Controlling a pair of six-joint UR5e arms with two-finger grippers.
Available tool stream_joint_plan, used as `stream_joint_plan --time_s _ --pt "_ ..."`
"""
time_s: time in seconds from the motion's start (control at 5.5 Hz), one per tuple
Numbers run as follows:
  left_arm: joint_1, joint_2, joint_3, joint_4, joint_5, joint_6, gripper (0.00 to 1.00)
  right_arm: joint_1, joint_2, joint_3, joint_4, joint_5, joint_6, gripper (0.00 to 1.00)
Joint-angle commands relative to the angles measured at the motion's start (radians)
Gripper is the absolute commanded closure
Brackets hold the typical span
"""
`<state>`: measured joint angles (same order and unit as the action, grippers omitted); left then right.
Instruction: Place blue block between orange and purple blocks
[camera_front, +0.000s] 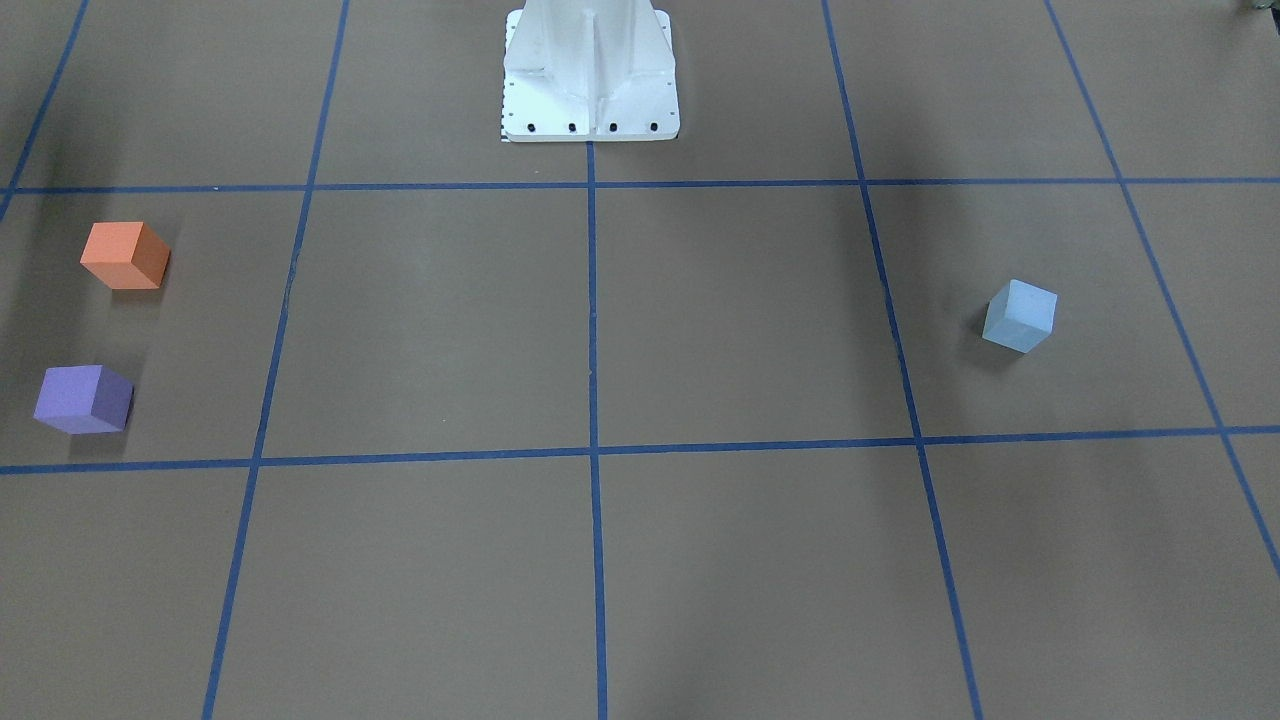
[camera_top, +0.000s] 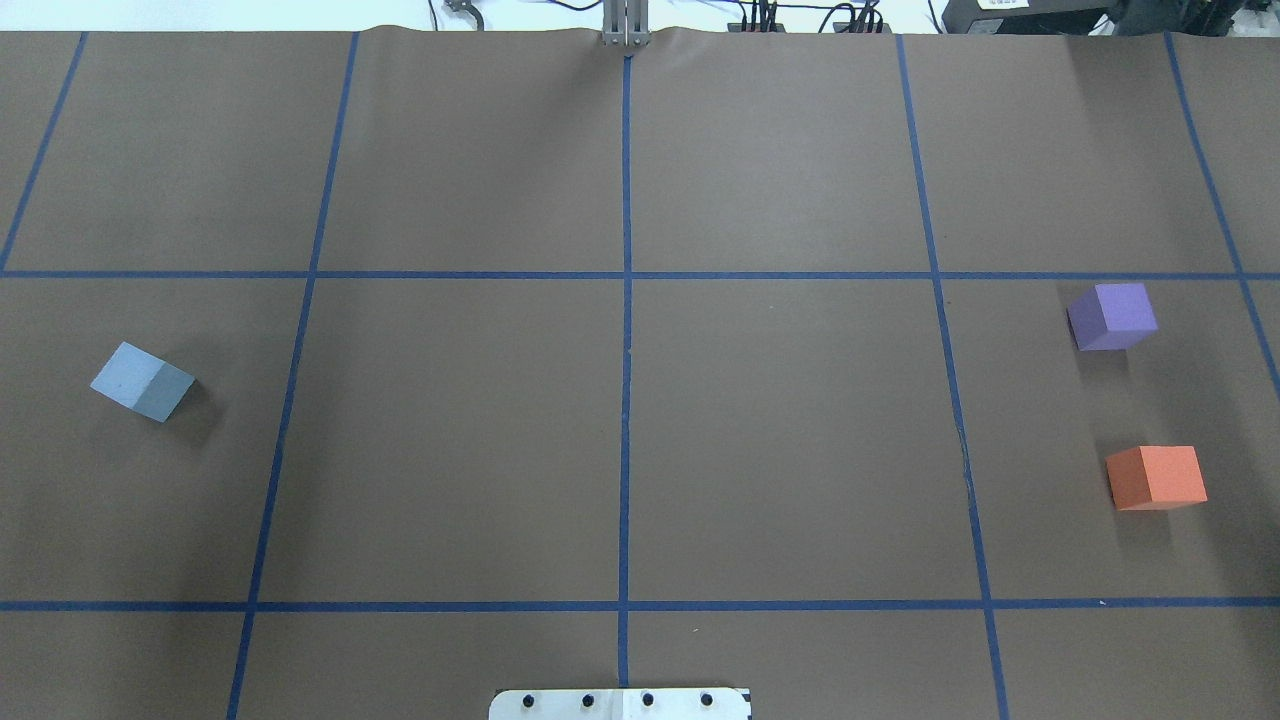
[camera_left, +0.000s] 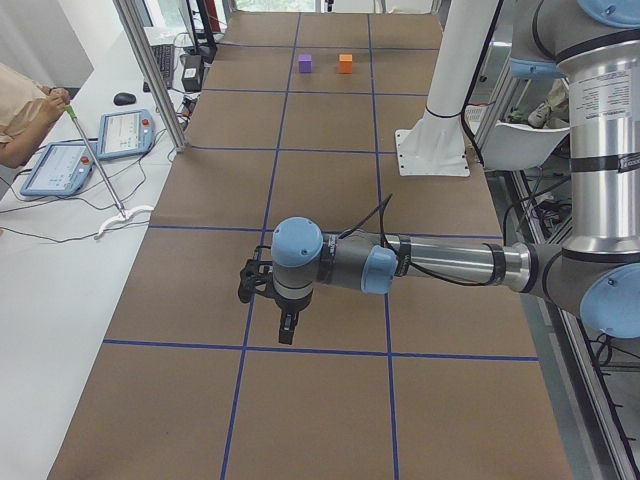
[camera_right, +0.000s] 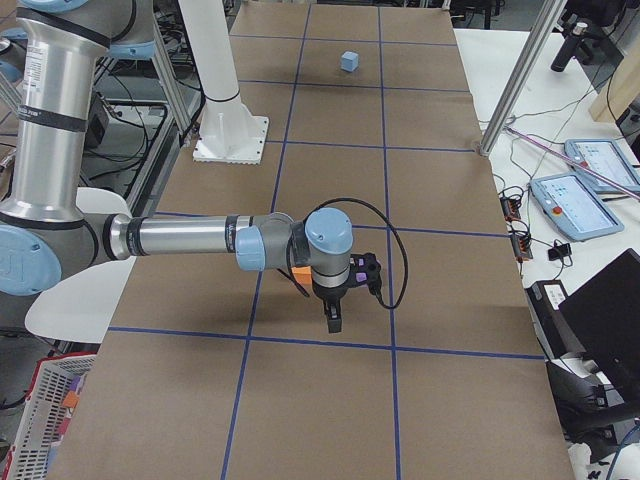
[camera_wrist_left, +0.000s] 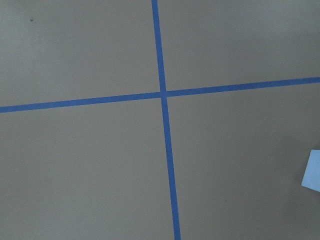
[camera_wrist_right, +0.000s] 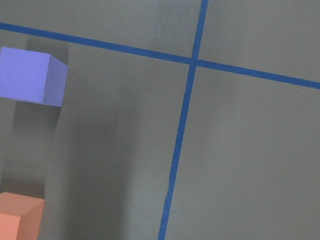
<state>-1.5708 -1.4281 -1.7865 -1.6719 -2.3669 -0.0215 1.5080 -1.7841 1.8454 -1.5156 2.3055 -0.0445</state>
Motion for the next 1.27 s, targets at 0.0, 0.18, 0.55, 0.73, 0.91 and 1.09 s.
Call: stream_joint_plan --time_s 0.0,0.18,0.55,0.73,0.91,1.09 --pt "0.000 0.000 -0.016 -0.005 0.000 -0.001 0.00 0.000 0.002 0.000 0.000 0.000 0.000 0.00" --pt "0.000 -0.002 -0.019 -0.005 0.009 -0.001 0.00 0.000 0.005 0.011 0.002 0.003 0.000 0.00" --pt "0.000 -0.020 -0.021 -0.161 0.011 -0.008 0.00 0.000 0.017 0.049 0.002 0.006 0.000 0.00" --pt "0.002 -0.034 -0.007 -0.287 0.002 -0.015 0.00 0.000 0.020 0.093 0.008 0.009 0.008 0.00" --pt "0.003 -0.043 -0.005 -0.296 -0.002 -0.020 0.00 0.001 0.041 0.095 0.108 0.002 0.017 0.00" --pt "0.003 -0.046 -0.008 -0.310 -0.003 -0.046 0.00 0.003 0.034 0.080 0.123 0.005 0.017 0.00"
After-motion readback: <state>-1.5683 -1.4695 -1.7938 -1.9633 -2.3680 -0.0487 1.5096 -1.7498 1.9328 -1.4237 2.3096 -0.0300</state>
